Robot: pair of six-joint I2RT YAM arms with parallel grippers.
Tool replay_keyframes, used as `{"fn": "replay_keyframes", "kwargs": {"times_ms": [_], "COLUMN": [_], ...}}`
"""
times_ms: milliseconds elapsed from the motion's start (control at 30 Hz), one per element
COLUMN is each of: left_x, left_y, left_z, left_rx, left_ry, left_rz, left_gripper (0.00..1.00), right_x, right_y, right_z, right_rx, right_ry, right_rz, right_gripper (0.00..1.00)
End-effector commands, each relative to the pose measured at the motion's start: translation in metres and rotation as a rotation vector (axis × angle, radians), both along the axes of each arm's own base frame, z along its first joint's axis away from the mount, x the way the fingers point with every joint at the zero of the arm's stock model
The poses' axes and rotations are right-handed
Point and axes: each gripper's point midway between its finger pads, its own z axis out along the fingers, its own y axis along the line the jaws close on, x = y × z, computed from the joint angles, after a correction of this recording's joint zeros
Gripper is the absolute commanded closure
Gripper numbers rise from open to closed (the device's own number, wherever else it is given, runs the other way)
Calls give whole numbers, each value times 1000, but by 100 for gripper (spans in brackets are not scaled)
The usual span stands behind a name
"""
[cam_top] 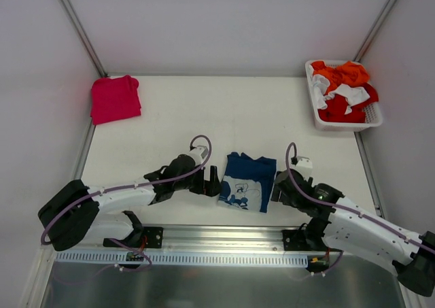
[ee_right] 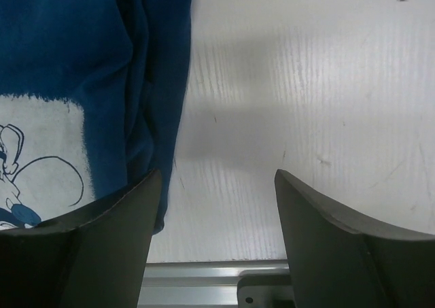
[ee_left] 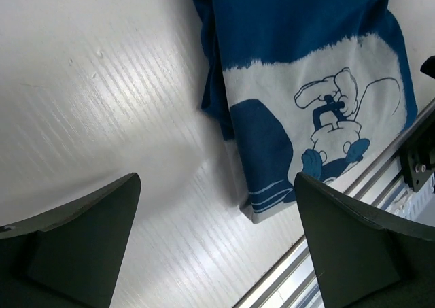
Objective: Fold and stack the t-shirts
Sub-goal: Smooth out wrinkles on the folded tshirt
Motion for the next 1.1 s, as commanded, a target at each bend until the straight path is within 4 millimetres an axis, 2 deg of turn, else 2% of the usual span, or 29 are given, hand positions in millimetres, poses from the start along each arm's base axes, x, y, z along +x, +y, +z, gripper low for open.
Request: {"fn": "replay_keyframes", "kwargs": {"times_ms": [0,33,100,133,167,233,433,467,500,533,567,600,667,700,767,900,933,1067], "left_x": [-10,-9,-4,-3,1,14,26,24,21,13,10,11,2,2,-8,-14,-14,-19], "left_y": [-19,-20,-12,-6,-1,14,35,34,19,16,7,-5,-8,-13,-16,-17,-20,-22], "left_z": [11,12,6,0,-2,-7,-15,-16,-10,-15,-8,4,4,12,14,19,31,49], "left_rx": [-140,-150,-115,-71,-27,92,222,215,140,100,28,-67,-137,-189,-251,-301,-357,-469], "left_ry": [-12,-23,-48,-44,-65,-137,-159,-153,-149,-136,-134,-151,-114,-128,-105,-108,-126,-117], "left_rz": [-71,-71,-27,-2,23,118,252,249,197,157,130,113,74,63,15,-16,-20,-60], "left_gripper": [2,4,7,7,7,6,5,5,4,4,4,4,4,4,4,4,4,3], "right_x": [5,4,2,2,-1,-3,-8,-5,-4,-1,7,5,11,10,13,12,11,9], "right_y": [23,22,6,-1,-19,-30,-41,-35,-28,-17,11,15,32,32,39,31,28,31], "right_z": [4,1,-2,4,2,1,-11,-12,-15,-18,-13,-21,-11,-12,-1,4,4,1], "right_rx": [168,171,95,60,-26,-110,-202,-181,-171,-127,17,44,168,184,243,240,233,272], "right_ry": [-58,-64,-62,-62,-55,-35,12,6,6,-1,-36,-41,-92,-102,-147,-174,-172,-169], "right_rz": [4,8,-18,-40,-73,-95,-173,-168,-127,-94,-51,-28,-4,-2,23,24,18,15], "right_gripper": [29,29,30,29,30,29,28,28,27,27,27,27,26,26,26,25,25,25]}}
